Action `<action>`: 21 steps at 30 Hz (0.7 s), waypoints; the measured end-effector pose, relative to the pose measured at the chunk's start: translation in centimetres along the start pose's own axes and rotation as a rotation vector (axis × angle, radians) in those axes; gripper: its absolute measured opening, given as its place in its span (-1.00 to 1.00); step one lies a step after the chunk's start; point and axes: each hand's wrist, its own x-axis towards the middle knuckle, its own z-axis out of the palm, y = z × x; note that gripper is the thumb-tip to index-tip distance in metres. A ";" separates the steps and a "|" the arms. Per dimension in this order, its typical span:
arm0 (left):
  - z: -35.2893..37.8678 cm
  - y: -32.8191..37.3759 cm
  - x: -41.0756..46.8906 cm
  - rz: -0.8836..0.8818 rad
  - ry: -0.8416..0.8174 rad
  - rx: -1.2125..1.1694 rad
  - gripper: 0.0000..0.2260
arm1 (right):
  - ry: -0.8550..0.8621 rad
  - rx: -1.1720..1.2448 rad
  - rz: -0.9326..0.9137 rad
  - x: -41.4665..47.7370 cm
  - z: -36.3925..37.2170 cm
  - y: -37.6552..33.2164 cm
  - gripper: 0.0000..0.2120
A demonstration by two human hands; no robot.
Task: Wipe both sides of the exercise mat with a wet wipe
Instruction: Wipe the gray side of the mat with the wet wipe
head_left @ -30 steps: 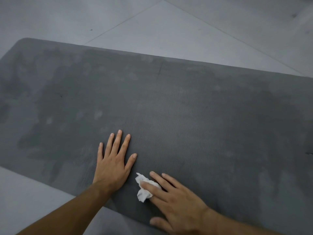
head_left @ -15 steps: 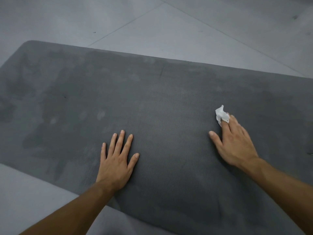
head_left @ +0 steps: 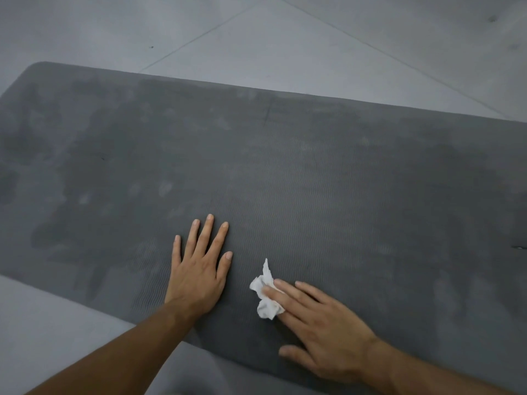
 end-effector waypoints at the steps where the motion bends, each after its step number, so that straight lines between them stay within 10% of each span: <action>1: 0.0 0.0 0.0 -0.003 -0.004 0.003 -0.44 | 0.011 -0.015 0.013 0.0 -0.1 1.1 -0.31; 12: -0.3 0.0 0.0 -0.015 -0.039 -0.009 -0.44 | 0.046 0.044 0.851 -1.1 -1.8 16.2 -0.27; 21: 0.2 0.1 0.0 -0.002 0.014 -0.006 -0.45 | 0.082 0.115 0.315 2.1 0.0 2.3 -0.25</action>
